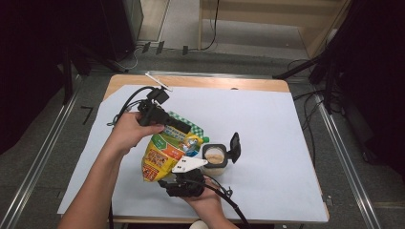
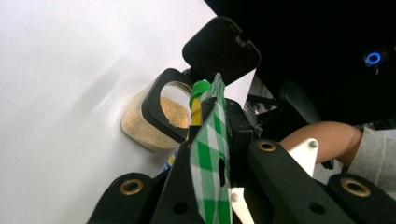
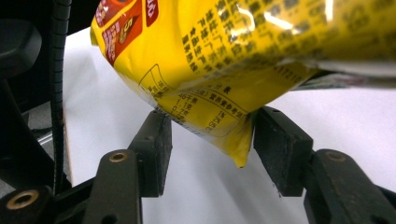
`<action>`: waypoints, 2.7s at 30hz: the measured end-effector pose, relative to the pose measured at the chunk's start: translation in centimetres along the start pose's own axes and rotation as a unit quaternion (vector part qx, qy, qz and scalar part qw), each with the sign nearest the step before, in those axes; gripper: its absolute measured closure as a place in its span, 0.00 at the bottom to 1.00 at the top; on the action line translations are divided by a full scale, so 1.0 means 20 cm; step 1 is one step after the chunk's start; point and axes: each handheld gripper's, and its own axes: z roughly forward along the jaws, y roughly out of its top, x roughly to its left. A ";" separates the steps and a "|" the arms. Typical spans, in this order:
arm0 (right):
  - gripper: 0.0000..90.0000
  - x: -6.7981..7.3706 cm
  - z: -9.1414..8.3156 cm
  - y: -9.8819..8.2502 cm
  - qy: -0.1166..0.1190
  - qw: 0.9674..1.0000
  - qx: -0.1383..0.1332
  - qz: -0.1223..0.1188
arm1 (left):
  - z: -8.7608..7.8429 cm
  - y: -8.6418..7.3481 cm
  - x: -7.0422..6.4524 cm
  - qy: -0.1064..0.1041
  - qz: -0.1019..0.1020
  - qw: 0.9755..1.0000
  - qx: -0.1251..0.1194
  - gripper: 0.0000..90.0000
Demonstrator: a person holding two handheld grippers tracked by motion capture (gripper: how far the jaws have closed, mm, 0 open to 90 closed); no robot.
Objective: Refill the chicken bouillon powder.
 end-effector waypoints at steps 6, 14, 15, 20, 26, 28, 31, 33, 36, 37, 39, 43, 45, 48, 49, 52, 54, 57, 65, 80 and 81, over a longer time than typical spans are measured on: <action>0.53 -0.01 -0.01 0.00 -0.002 1.000 -0.005 0.007 | -0.09 -0.02 0.01 -0.001 -0.003 1.000 -0.021 1.00; 0.52 -0.04 -0.03 0.01 -0.009 1.000 -0.014 0.018 | -0.20 -0.05 0.04 0.004 -0.009 0.999 -0.054 1.00; 0.52 -0.04 -0.03 0.01 -0.009 1.000 -0.016 0.019 | -0.21 -0.05 0.04 0.005 -0.011 0.998 -0.058 1.00; 0.52 -0.05 -0.04 0.02 -0.013 0.999 -0.021 0.022 | -0.25 -0.06 0.07 0.016 -0.018 0.997 -0.075 1.00; 0.52 -0.05 -0.06 0.02 -0.020 0.999 -0.027 0.024 | -0.28 -0.07 0.13 0.035 -0.030 0.995 -0.091 1.00; 0.52 -0.06 -0.07 0.02 -0.026 0.999 -0.031 0.025 | -0.30 -0.07 0.15 0.036 -0.034 0.993 -0.106 1.00; 0.51 -0.07 -0.08 0.03 -0.033 0.998 -0.033 0.028 | -0.32 -0.07 0.16 0.036 -0.036 0.992 -0.112 1.00; 0.51 -0.08 -0.10 0.03 -0.041 0.998 -0.038 0.029 | -0.33 -0.06 0.16 0.031 -0.036 0.992 -0.119 1.00; 0.51 -0.09 -0.11 0.02 -0.051 0.997 -0.041 0.035 | -0.33 -0.05 0.16 0.030 -0.033 0.992 -0.121 1.00; 0.51 -0.10 -0.12 0.02 -0.052 0.997 -0.042 0.037 | -0.33 -0.05 0.16 0.031 -0.033 0.991 -0.122 1.00; 0.51 -0.10 -0.12 0.02 -0.055 0.997 -0.044 0.034 | -0.33 -0.04 0.16 0.030 -0.030 0.992 -0.121 1.00; 0.51 -0.10 -0.13 0.02 -0.060 0.997 -0.048 0.031 | -0.34 -0.04 0.15 0.029 -0.028 0.991 -0.128 1.00; 0.51 -0.10 -0.14 0.02 -0.059 0.997 -0.048 0.032 | -0.35 -0.03 0.14 0.035 -0.024 0.990 -0.132 1.00; 0.51 -0.10 -0.14 0.02 -0.057 0.997 -0.048 0.034 | -0.35 -0.03 0.16 0.061 -0.024 0.989 -0.136 1.00; 0.51 -0.10 -0.14 0.02 -0.055 0.997 -0.048 0.035 | -0.34 -0.02 0.17 0.075 -0.024 0.987 -0.138 1.00; 0.51 -0.09 -0.13 0.02 -0.050 0.997 -0.045 0.033 | -0.33 -0.02 0.23 0.106 -0.020 0.983 -0.148 1.00; 0.51 -0.08 -0.12 0.02 -0.046 0.998 -0.042 0.031 | -0.32 -0.02 0.24 0.112 -0.020 0.982 -0.153 1.00; 0.51 -0.07 -0.12 0.02 -0.041 0.998 -0.039 0.027 | -0.31 -0.04 0.32 0.129 -0.032 0.979 -0.155 1.00; 0.51 -0.07 -0.13 0.02 -0.038 0.998 -0.039 0.026 | -0.30 -0.06 0.32 0.133 -0.019 0.978 -0.160 0.93; 0.53 -0.07 -0.14 0.04 -0.030 0.999 -0.031 0.023 | -0.30 -0.06 0.27 0.146 -0.012 0.977 -0.158 0.78; 0.53 -0.07 -0.14 0.05 -0.030 0.999 -0.029 0.023 | -0.31 -0.06 0.26 0.146 -0.012 0.977 -0.158 0.77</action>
